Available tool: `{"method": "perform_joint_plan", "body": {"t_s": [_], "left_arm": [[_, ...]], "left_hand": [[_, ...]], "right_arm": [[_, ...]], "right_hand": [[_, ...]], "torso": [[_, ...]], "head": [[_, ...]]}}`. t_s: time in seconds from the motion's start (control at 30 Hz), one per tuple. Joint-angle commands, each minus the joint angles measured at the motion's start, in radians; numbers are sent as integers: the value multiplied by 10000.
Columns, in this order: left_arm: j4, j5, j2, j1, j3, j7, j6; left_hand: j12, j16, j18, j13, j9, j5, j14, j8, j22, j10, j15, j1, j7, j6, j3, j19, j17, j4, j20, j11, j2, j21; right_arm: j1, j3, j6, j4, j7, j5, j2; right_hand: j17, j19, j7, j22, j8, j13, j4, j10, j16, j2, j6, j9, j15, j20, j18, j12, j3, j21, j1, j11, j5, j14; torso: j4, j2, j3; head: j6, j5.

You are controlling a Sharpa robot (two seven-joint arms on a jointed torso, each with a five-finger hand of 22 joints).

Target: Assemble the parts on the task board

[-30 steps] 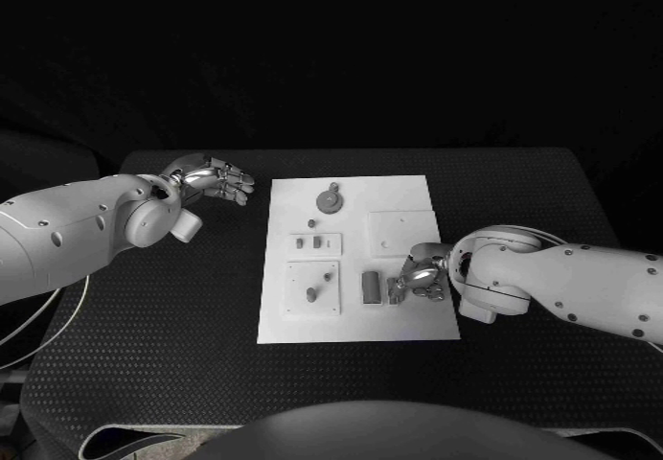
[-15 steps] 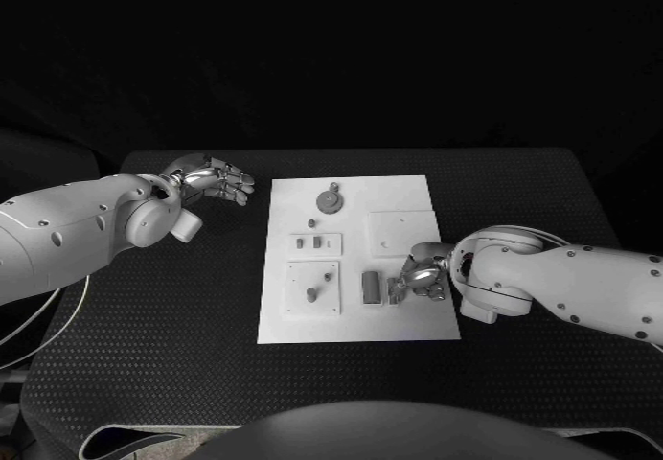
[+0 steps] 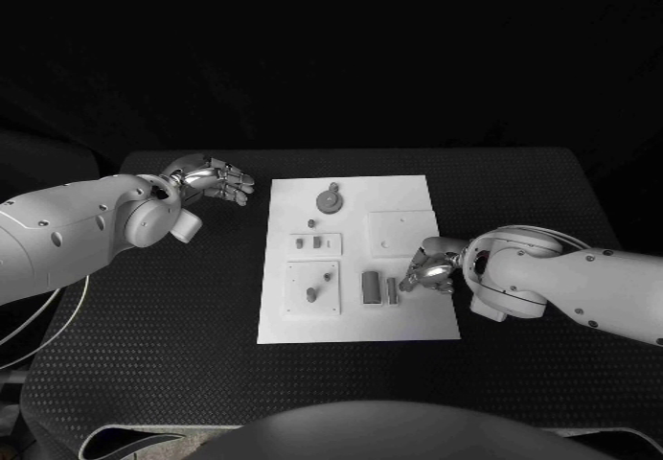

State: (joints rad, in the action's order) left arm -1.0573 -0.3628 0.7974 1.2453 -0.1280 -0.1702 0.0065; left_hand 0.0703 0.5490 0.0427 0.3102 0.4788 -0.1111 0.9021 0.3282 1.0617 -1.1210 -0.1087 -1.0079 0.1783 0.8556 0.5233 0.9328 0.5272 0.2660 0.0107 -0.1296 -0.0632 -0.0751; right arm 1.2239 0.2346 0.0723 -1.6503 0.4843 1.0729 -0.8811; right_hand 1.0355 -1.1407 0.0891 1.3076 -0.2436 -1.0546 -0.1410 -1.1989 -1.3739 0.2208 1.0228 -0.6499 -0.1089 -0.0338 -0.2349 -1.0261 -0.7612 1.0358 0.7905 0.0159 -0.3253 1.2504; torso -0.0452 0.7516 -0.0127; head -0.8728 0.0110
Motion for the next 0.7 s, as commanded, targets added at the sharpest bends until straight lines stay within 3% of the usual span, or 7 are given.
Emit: {"method": "perform_joint_plan", "body": {"t_s": [0.03,0.27,0.47,0.7], "left_arm": [[-7,16,-18,7,3,-57,139],[5,14,-39,5,3,-61,161],[8,14,-45,5,2,-60,157],[15,10,-58,4,2,-62,156]], "left_hand": [[47,-64,61,-16,-16,-63,38,45,15,-2,-17,-27,-3,-92,73,-40,12,-11,-3,-53,28,-21],[47,-66,62,-17,-17,-64,39,47,16,-2,-17,-28,-3,-92,76,-40,15,-12,-3,-53,33,-21],[47,-68,62,-18,-17,-65,39,47,16,-1,-17,-30,-3,-93,78,-40,18,-11,-3,-53,35,-21],[48,-71,62,-19,-18,-65,39,48,17,-1,-17,-31,-3,-95,80,-41,21,-10,-3,-53,36,-21]], "right_arm": [[-7,-3,673,-56,-898,820,-46],[-7,-4,1410,-82,-1879,1467,-60],[-8,-4,1378,47,-2032,1750,62],[-24,-1,1354,174,-2176,2236,260]], "right_hand": [[-60,-5,83,76,-11,16,-205,-7,57,-8,-60,-12,-54,-80,-269,-33,-27,-29,306,-21,55,21],[-187,-37,189,44,96,18,-704,8,150,-36,-345,9,23,-103,-269,-49,-93,-88,1375,-121,60,-23],[-225,-26,320,33,296,20,-811,32,188,-103,-720,125,130,-85,-269,-64,-38,-136,1864,-244,57,-44],[-221,6,361,39,326,21,-886,77,206,-140,-775,186,176,-71,-269,-72,-11,-165,2152,-285,52,-74]], "torso": [[-1,3,-2],[2,3,-10],[2,3,0],[-5,5,-2]], "head": [[2,10],[2,9],[2,-16],[2,-26]]}}
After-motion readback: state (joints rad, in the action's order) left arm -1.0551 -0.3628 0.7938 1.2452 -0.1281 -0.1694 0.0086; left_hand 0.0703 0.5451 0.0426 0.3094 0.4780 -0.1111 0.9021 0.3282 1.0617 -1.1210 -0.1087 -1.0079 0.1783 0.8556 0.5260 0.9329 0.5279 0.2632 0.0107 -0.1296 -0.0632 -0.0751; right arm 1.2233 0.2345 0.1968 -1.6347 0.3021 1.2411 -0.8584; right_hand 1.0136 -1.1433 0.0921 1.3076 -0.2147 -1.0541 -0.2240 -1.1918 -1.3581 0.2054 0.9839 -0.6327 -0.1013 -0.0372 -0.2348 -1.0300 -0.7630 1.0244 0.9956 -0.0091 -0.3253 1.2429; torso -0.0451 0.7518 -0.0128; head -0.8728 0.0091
